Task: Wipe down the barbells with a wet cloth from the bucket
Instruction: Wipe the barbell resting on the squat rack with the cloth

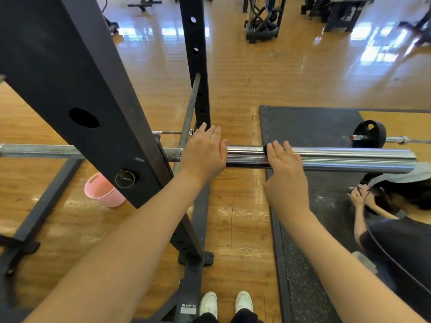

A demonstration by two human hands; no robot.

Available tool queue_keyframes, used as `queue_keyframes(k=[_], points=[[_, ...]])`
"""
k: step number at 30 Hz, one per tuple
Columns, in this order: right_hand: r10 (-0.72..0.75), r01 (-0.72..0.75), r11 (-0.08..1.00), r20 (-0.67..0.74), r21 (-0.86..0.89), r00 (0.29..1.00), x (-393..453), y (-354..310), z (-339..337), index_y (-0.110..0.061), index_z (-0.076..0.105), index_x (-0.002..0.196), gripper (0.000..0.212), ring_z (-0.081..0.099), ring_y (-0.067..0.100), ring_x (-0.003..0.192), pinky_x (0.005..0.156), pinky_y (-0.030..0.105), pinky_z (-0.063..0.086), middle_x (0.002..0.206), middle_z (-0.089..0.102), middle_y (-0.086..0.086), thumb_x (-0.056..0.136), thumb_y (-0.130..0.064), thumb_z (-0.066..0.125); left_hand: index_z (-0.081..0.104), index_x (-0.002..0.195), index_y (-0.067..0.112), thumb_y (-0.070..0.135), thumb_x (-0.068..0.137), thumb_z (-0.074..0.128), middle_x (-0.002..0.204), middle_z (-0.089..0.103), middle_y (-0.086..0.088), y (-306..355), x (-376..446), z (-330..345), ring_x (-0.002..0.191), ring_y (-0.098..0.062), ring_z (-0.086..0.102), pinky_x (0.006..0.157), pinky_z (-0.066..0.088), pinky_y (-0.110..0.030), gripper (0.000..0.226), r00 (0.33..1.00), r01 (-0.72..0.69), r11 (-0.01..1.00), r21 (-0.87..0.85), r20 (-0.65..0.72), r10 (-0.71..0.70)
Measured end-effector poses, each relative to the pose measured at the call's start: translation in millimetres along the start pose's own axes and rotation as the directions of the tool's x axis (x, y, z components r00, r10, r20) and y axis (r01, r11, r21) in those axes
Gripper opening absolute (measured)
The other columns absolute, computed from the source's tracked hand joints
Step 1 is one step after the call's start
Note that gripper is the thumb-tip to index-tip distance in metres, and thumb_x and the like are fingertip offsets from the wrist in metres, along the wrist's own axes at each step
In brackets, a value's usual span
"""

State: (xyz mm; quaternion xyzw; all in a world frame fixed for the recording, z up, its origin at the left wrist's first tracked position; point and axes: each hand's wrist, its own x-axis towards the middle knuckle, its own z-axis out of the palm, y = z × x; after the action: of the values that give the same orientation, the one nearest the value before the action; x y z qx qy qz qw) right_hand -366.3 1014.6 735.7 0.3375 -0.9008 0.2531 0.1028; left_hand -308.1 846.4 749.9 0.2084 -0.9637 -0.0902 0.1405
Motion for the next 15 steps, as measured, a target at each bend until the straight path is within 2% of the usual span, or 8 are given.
queue_keyframes(k=[2, 4, 6, 8, 12, 13, 15], points=[[0.019, -0.020, 0.999, -0.030, -0.035, 0.999, -5.0, 16.3, -5.9, 0.003, 0.048, 0.132, 0.062, 0.035, 0.039, 0.134, 0.111, 0.053, 0.019, 0.137, 0.049, 0.018, 0.073, 0.021, 0.052, 0.043, 0.138, 0.000, 0.035, 0.093, 0.021, 0.141, 0.047, -0.017, 0.3, 0.0, -1.0, 0.137, -0.032, 0.034, 0.112, 0.026, -0.039, 0.061, 1.000, -0.008, 1.000, 0.010, 0.005, 0.008], [0.105, -0.109, 0.992, -0.059, -0.061, 0.993, -3.5, 34.5, -17.3, 0.002, 0.047, 0.133, 0.062, 0.030, 0.038, 0.137, 0.112, 0.050, 0.010, 0.139, 0.047, 0.017, 0.074, 0.019, 0.051, 0.045, 0.137, 0.000, 0.035, 0.093, 0.022, 0.140, 0.048, -0.017, -0.8, 0.7, -0.1, 0.137, -0.032, 0.035, 0.112, 0.027, -0.039, 0.061, 1.000, -0.013, 1.000, 0.010, 0.001, 0.013], [0.146, -0.152, 0.986, -0.086, -0.064, 0.986, 3.7, 37.8, -17.7, 0.004, 0.048, 0.132, 0.059, 0.028, 0.039, 0.137, 0.113, 0.049, 0.008, 0.138, 0.047, 0.019, 0.075, 0.018, 0.050, 0.047, 0.135, -0.001, 0.033, 0.093, 0.024, 0.137, 0.051, -0.017, -2.4, 1.5, 1.5, 0.135, -0.033, 0.037, 0.110, 0.029, -0.040, 0.059, 1.000, -0.015, 1.000, -0.008, -0.017, 0.015], [0.111, -0.117, 0.991, -0.090, -0.062, 0.990, 7.8, 24.9, -9.8, 0.007, 0.051, 0.128, 0.058, 0.033, 0.042, 0.134, 0.111, 0.052, 0.013, 0.134, 0.051, 0.022, 0.072, 0.020, 0.051, 0.050, 0.133, -0.002, 0.032, 0.094, 0.027, 0.133, 0.054, -0.018, -3.3, 1.5, 3.4, 0.134, -0.034, 0.040, 0.109, 0.032, -0.041, 0.057, 0.999, -0.022, 0.999, -0.023, -0.040, 0.022], [-0.061, 0.054, 0.996, -0.094, -0.070, 0.994, -9.5, 25.2, 0.7, 0.008, 0.052, 0.126, 0.059, 0.043, 0.044, 0.126, 0.105, 0.054, 0.022, 0.130, 0.054, 0.023, 0.070, 0.021, 0.044, 0.050, 0.133, -0.002, 0.032, 0.093, 0.026, 0.133, 0.054, -0.018, -2.8, 1.0, 3.6, 0.134, -0.034, 0.039, 0.108, 0.033, -0.042, 0.058, 0.999, -0.014, 0.999, -0.030, -0.031, 0.013], [-0.047, 0.038, 0.996, -0.109, -0.080, 0.993, -13.2, 36.1, -3.8, 0.006, 0.052, 0.127, 0.059, 0.043, 0.043, 0.127, 0.105, 0.056, 0.021, 0.131, 0.053, 0.021, 0.071, 0.021, 0.044, 0.049, 0.133, -0.002, 0.032, 0.093, 0.026, 0.133, 0.054, -0.018, -2.5, 1.1, 2.8, 0.134, -0.034, 0.039, 0.108, 0.034, -0.042, 0.058, 1.000, -0.011, 0.999, -0.034, -0.028, 0.010], [0.073, -0.082, 0.994, -0.121, -0.073, 0.990, -13.8, 56.7, -17.2, 0.003, 0.049, 0.131, 0.061, 0.037, 0.040, 0.132, 0.110, 0.056, 0.016, 0.137, 0.048, 0.019, 0.074, 0.022, 0.048, 0.049, 0.134, -0.001, 0.033, 0.093, 0.025, 0.134, 0.054, -0.018, -2.1, 1.3, 1.7, 0.134, -0.033, 0.039, 0.108, 0.033, -0.041, 0.058, 1.000, -0.015, 0.999, -0.033, -0.023, 0.014]])
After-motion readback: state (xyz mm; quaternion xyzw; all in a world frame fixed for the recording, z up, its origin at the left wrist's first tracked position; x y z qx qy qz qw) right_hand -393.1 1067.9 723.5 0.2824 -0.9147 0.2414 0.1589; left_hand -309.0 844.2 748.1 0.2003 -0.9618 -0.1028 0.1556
